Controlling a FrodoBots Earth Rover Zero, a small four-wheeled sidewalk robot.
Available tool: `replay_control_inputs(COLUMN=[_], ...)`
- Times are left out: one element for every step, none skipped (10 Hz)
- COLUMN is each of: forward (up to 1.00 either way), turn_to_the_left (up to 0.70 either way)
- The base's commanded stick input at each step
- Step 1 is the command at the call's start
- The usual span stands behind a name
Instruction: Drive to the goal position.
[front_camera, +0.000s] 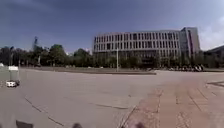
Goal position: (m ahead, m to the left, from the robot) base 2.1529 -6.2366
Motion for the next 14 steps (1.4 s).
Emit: replay_control_inputs(forward=[0.7,0.7,0.7,0.7,0.7,0.7,0.7,0.7,0.7,0.7,0.7,0.7,0.7,0.7], turn_to_the_left=[0.26,0.26,0.26,0.26,0.26,0.26,0.26,0.26,0.26,0.26,0.26,0.26,0.26,0.26])
